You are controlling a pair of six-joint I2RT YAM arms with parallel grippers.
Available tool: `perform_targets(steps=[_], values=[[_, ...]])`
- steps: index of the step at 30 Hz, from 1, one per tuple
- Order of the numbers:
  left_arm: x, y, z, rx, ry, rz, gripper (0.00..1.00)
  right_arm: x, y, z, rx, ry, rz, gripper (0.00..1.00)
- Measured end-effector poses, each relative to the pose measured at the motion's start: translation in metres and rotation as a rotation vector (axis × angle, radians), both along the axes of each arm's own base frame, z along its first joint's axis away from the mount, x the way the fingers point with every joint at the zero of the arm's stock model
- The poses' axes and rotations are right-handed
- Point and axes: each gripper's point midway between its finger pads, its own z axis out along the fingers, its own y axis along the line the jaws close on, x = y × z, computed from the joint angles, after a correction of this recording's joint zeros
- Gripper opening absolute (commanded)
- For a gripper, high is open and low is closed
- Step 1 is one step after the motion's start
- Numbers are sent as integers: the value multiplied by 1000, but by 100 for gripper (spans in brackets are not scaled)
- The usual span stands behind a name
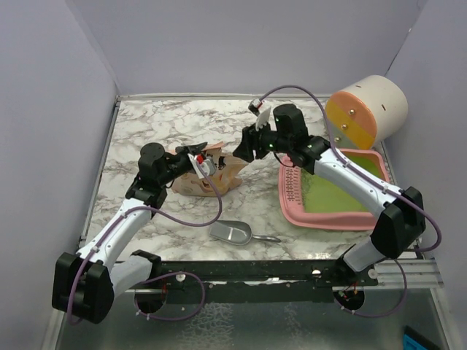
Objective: Fill the litter box with clean litter
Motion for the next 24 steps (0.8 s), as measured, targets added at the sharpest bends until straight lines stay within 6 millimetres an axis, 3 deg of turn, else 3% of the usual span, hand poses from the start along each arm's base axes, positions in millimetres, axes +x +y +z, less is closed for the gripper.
perform_targets(steps=[5, 10, 14, 19, 24], values=[[-4, 1, 4, -24, -20, 1, 0, 24, 11, 16, 38, 7, -10, 55], [-9, 2, 5, -30, -35, 1, 0, 45, -1, 2, 89, 79, 16, 49], [-9, 2, 6, -33, -41, 1, 0, 57, -6, -20, 124, 166, 90, 49], [-9, 2, 7, -43, -38, 2, 0, 46, 5, -32, 133, 224, 209, 49], [-9, 2, 9, -59, -32, 3, 0, 42, 13, -23, 139, 197, 277, 49]])
